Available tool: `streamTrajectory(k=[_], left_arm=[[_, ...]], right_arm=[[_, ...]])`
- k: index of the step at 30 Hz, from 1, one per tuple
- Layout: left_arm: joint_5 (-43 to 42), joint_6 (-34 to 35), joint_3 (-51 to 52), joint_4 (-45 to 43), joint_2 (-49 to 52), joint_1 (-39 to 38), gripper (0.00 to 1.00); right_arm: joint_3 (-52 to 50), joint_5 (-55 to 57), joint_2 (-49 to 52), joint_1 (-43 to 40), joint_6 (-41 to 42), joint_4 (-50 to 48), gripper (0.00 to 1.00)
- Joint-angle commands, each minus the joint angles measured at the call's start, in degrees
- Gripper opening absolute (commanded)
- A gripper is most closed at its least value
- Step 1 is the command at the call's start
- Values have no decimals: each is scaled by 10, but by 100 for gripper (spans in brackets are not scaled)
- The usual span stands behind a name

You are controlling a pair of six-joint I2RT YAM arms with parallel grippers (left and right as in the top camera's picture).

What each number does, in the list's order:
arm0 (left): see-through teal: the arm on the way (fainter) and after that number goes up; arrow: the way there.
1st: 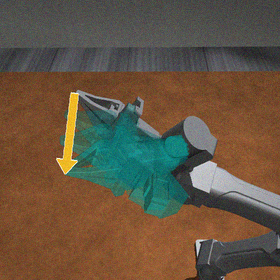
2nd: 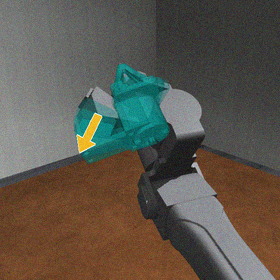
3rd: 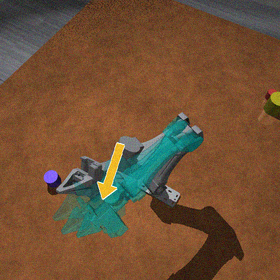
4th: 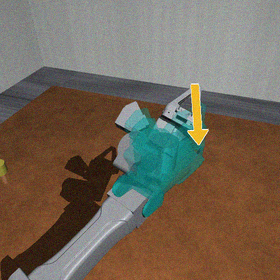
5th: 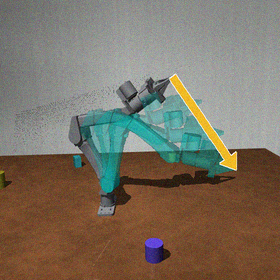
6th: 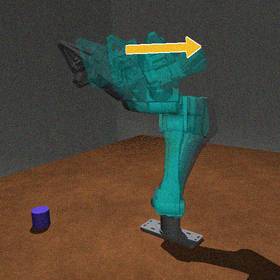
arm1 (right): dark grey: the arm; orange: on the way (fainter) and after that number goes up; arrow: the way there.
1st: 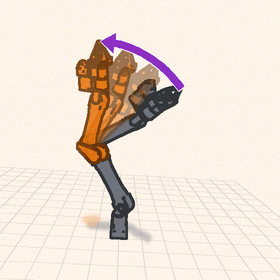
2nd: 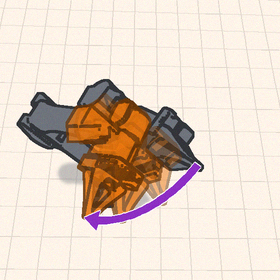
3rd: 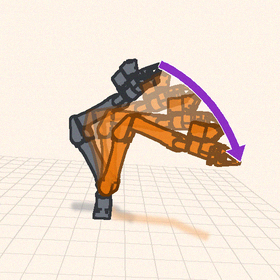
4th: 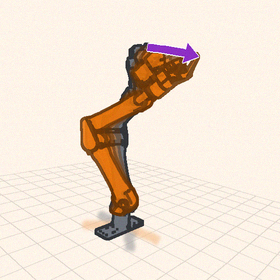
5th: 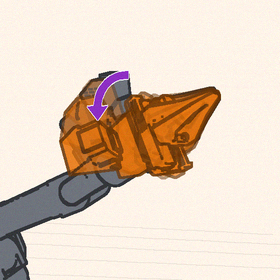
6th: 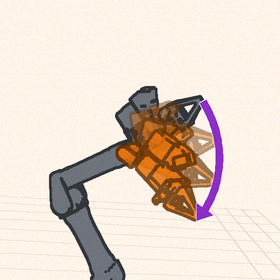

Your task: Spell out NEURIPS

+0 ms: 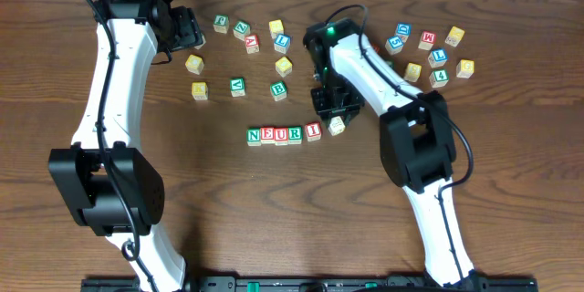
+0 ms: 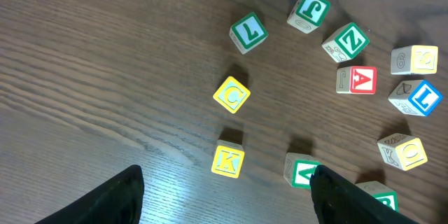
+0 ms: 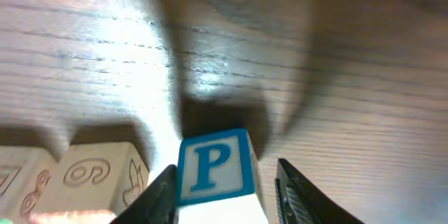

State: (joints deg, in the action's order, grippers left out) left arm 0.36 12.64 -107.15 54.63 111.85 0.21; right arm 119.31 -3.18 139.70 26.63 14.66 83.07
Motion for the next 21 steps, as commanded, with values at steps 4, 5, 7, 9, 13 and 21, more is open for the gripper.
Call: streamTrajectory(k=[4, 5, 7, 9, 13, 21], left_arm=[[4, -1, 10, 1, -2, -2, 75], [4, -1, 10, 1, -2, -2, 75], [4, -1, 10, 1, -2, -2, 75], [4, -1, 10, 1, -2, -2, 75], [4, -1, 10, 2, -2, -2, 75], [4, -1, 10, 2, -2, -2, 75]], right_arm=[[15, -2, -26, -6, -50, -33, 29], [15, -4, -26, -7, -61, -42, 29], [14, -8, -26, -7, -89, -63, 29], [14, -11, -26, -7, -125, -86, 29], [10, -11, -25, -2, -187, -126, 29], [24, -7, -26, -5, -169, -135, 33]])
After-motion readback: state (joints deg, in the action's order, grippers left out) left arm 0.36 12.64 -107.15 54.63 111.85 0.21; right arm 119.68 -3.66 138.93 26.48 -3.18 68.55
